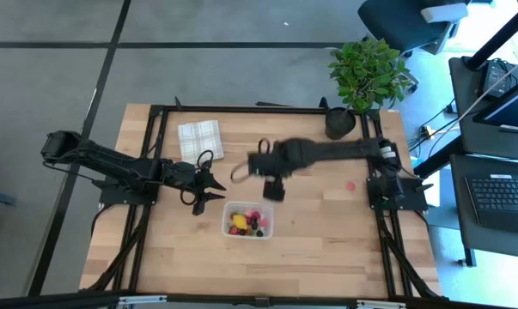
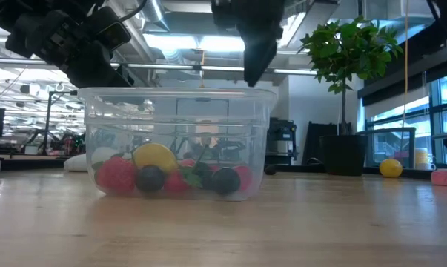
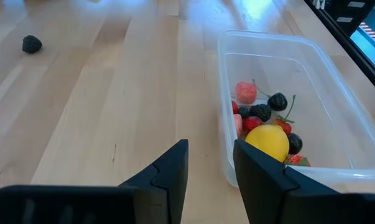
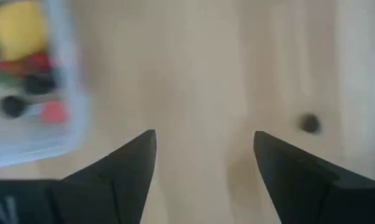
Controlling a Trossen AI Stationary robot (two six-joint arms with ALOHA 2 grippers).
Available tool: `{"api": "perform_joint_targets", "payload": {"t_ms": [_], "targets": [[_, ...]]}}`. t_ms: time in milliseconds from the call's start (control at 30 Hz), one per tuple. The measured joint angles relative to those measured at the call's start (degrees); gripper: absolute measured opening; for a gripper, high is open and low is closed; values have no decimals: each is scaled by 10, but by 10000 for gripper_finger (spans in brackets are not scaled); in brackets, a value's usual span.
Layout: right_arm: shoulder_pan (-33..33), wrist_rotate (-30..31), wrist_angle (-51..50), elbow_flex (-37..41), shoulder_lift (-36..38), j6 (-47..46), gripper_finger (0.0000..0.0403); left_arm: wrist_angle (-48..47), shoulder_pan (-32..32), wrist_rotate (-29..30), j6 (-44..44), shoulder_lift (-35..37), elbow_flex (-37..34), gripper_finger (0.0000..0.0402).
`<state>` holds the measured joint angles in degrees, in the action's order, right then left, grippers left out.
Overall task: Pick and placing Produce into tupperware
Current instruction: Put the blackberry into the transparent bin
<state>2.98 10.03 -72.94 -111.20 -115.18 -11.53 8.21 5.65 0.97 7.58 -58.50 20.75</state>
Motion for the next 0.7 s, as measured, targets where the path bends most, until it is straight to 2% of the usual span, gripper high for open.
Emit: {"api": "perform_joint_targets", "payload": {"t_ms": [133, 300, 400, 567, 700], "targets": [[-70, -8, -20, -1, 0, 21, 271, 0, 0, 0, 14, 0, 0, 121], [-146, -70, 22, -1, 0, 82, 271, 0, 1, 0, 15, 0, 0, 121], [-182, -78, 20, -1, 0, 105, 271, 0, 1, 0, 15, 0, 0, 121], [-235, -83, 30, 11, 0, 100, 271, 0, 2, 0, 14, 0, 0, 121], [-275, -83, 55, 57, 1, 59, 271, 0, 2, 0, 25, 0, 0, 121]]}}
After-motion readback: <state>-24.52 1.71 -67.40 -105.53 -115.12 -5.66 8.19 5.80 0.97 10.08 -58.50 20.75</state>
